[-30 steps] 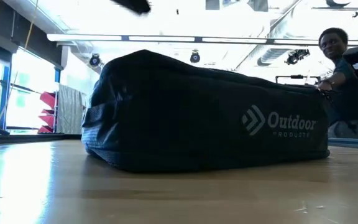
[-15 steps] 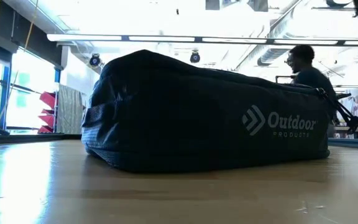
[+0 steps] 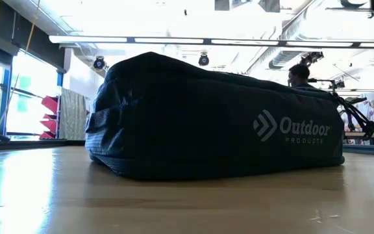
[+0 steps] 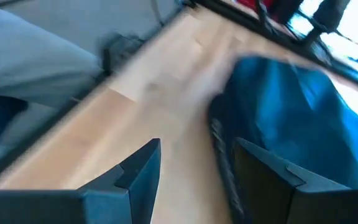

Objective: Unpack backpack
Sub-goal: Move the blue backpack to the bottom left of the table

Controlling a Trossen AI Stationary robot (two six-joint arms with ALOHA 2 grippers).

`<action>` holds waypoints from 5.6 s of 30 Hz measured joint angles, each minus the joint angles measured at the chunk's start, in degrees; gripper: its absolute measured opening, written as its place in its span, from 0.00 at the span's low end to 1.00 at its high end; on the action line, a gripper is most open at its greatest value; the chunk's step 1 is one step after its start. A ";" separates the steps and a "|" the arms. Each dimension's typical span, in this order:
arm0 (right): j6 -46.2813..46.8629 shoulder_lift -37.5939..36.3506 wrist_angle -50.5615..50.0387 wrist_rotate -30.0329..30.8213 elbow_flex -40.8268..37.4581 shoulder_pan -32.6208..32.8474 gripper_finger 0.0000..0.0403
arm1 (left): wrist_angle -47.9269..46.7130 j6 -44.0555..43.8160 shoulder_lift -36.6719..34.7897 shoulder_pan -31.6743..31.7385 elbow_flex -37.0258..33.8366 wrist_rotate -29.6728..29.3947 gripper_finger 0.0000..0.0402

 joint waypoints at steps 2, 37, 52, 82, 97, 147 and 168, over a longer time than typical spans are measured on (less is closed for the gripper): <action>2.46 0.00 -0.03 0.65 -1.61 -1.83 0.45 | -3.69 -3.79 0.00 1.15 0.00 -0.11 0.23; -0.03 3.12 11.03 -31.49 -11.61 -26.35 0.35 | -35.94 -38.22 -1.51 16.46 -12.59 10.89 0.23; -0.62 1.50 9.78 -12.78 -6.01 -23.11 0.35 | -42.19 -46.11 -4.26 12.23 -13.77 3.35 0.23; -2.52 32.88 20.53 -33.68 14.67 -33.11 0.31 | -54.99 -77.97 -4.63 -4.52 -14.83 27.78 0.10; -6.69 56.08 11.68 -33.23 57.91 -26.11 0.31 | -72.97 -100.06 -6.01 -16.87 -15.41 41.28 0.00; -7.89 58.57 -23.18 -23.12 64.47 -30.15 0.30 | -68.97 -108.64 -4.70 -19.78 -8.77 52.19 0.00; -4.67 61.24 15.12 -35.22 49.42 -29.33 0.01 | -69.00 -108.01 -1.33 -19.71 -5.91 52.10 0.00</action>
